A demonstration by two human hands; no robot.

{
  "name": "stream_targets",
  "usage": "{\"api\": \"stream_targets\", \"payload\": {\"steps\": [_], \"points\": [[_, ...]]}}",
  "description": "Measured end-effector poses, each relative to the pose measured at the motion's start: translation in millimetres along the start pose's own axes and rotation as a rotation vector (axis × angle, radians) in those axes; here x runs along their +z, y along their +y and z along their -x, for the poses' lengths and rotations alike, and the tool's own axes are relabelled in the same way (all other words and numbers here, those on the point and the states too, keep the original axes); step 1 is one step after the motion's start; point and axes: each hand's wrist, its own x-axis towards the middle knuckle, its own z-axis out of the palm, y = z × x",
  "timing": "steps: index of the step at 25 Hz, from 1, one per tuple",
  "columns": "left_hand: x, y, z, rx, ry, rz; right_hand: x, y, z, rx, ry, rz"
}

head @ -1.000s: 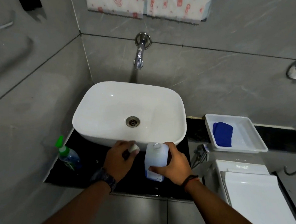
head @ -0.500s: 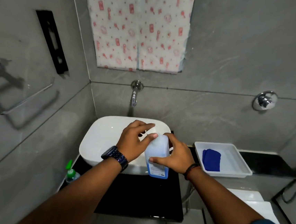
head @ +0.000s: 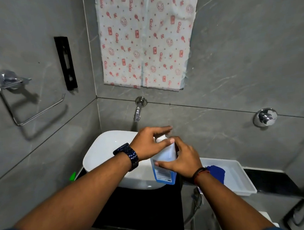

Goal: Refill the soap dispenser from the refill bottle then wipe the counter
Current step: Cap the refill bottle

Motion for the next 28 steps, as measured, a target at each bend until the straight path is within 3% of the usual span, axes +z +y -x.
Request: {"api": "stream_targets", "payload": {"steps": [3,7,10,15,22,28], "points": [[-11,-4,-1,-0.127,0.176,0.110,-3,-1,0,0.031,0.036,-0.040],[-17,-12,8,-0.139,0.379,0.064,-8,1,-2,0.050,0.045,-0.060],[-6,-4,11,-0.121,0.294,0.072,-7,-4,-3,0.042,0.044,-0.060],[0,-1,1,-0.113,0.290,-0.035,-3,-9,-6,0.020,0.037,-0.134],[-32,-5,-12,-0.010,-0.204,0.006,-7,-3,-9,-0.024,-0.137,-0.259],[-30,-39,-18,-0.121,-0.180,0.125,-20,1,-33,0.020,-0.097,-0.393]]}}
